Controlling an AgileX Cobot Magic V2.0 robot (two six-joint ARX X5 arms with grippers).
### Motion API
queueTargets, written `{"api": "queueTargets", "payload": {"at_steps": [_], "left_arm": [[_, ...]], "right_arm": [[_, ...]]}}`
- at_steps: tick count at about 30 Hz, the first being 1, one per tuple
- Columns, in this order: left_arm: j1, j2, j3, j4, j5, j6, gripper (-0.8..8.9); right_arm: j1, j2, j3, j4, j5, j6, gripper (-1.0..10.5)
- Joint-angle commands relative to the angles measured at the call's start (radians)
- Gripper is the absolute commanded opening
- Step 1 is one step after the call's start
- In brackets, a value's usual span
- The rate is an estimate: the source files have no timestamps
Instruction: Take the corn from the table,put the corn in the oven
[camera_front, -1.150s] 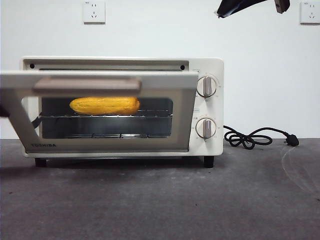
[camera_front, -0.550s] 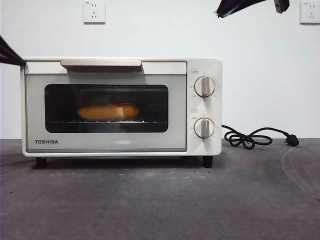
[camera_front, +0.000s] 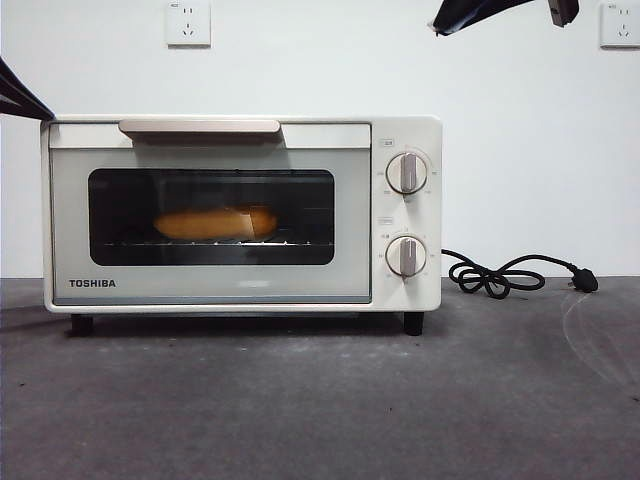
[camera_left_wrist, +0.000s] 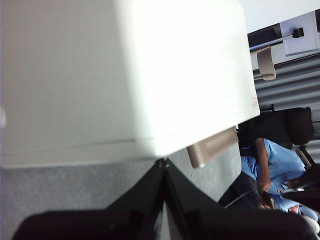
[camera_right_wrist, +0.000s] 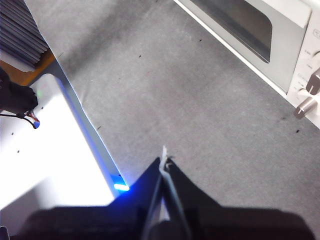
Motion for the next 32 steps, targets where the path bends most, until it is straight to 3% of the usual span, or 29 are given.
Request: {"api": "queueTargets", "payload": {"at_steps": [1,5,13,21,26,32], "left_arm": [[0.0,-0.019,0.002,-0.058,0.005,0.09,-0.08],[-0.022,-0.08,0.002,-0.1,0.005,0.132,-0.08],[-0.105,-0.362,0.002,-0.108,-0.039,0.133,-0.08],[-0.219,-0.692,-0.004,-0.19,-0.445,0.084,-0.08],[-0.24,-0.861,-0.077,-0.193,-0.552,0.008,-0.08],[-0.239,-1.049,-0.322,-0.184,-0.634,-0.039,-0.08]], "right_arm": [[0.0,0.001,-0.004,0.007,-0.003,-0.006,-0.1],[0.0,0.001,-0.004,0.007,-0.003,-0.006,-0.1],[0.0,0.001,-0.004,0.006,0.008,-0.006,-0.1],[0.0,0.001,-0.004,0.006,0.009,-0.007,-0.1],[0.0,0.001,-0.004,0.005,0.051,-0.007,-0.1],[0.0,0.001,-0.004,0.0,0.088,-0.007,-0.1]]}}
